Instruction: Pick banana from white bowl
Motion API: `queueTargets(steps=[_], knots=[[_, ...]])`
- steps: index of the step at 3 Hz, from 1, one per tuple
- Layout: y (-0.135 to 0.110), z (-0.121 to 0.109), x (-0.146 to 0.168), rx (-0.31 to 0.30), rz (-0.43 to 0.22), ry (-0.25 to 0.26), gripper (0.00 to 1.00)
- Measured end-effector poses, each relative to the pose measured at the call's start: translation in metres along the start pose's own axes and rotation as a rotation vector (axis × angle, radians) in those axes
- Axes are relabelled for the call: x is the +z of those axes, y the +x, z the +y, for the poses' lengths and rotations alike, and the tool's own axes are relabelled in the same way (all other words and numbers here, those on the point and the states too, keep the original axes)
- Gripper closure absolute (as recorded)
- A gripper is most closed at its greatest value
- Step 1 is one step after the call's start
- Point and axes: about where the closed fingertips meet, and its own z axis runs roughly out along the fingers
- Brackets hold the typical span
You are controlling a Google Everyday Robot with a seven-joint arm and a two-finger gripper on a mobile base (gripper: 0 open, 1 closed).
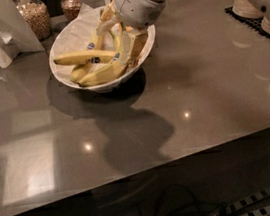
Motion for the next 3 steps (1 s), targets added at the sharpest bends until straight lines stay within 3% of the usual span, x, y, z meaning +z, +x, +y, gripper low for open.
queueTargets(steps=[3], knots=[[0.011,0.003,0.021,-0.014,0.012,-0.038,0.42]])
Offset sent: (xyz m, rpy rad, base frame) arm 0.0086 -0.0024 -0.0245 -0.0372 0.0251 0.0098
